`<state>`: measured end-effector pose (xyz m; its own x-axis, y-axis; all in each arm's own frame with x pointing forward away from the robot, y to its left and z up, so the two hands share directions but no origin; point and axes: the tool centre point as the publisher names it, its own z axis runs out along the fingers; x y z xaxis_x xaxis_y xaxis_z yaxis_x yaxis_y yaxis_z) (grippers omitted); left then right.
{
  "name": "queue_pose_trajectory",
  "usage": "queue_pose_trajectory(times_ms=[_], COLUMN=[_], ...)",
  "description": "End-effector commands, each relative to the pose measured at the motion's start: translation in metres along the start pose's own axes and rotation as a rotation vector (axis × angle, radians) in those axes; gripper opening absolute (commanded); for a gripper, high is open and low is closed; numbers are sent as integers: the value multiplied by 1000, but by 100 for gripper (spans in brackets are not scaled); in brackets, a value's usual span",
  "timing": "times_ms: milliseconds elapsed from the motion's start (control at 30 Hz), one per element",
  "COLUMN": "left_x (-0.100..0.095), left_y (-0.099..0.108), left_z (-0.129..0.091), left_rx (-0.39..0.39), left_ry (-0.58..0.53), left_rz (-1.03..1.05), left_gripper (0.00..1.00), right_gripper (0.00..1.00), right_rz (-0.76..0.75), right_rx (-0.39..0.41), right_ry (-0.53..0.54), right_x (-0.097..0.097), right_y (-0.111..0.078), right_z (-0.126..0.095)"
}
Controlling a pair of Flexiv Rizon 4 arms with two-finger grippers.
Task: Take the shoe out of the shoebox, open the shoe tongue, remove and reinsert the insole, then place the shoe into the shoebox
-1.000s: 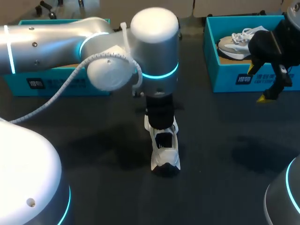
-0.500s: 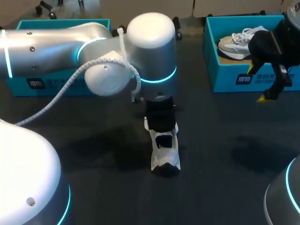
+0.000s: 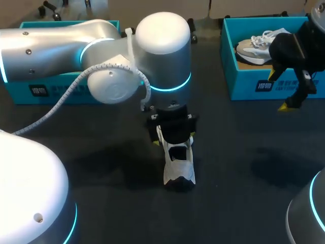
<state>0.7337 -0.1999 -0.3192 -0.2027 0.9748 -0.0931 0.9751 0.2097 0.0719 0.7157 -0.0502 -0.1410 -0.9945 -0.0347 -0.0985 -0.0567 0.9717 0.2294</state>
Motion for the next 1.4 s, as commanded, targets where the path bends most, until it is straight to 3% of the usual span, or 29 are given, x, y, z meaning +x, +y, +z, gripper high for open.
queue_pose_trajectory(times_ms=[33,400,500,800,1067,1167,1400], left_x=[1,1,-1,10,27,31,37], left_y=[0,0,-2,-9,-21,-22,-44], left_z=[0,0,-7,-24,-42,-47,-52], left_rx=[0,0,54,-20,22,56,9], left_ry=[-1,-1,-1,-7,-82,-50,1], left_rz=[1,1,-121,-447,-667,-807,-917], left_gripper=[100,100,100,100,100,100,100], right_gripper=[100,100,100,100,100,100,100], right_rz=[1,1,1,1,1,1,1], right_rx=[3,3,3,3,3,3,3], right_ry=[4,4,4,4,4,4,4], right_x=[-2,-2,-2,-2,-2,-2,-2], right_y=[1,1,1,1,1,1,1], right_z=[1,1,1,1,1,1,1])
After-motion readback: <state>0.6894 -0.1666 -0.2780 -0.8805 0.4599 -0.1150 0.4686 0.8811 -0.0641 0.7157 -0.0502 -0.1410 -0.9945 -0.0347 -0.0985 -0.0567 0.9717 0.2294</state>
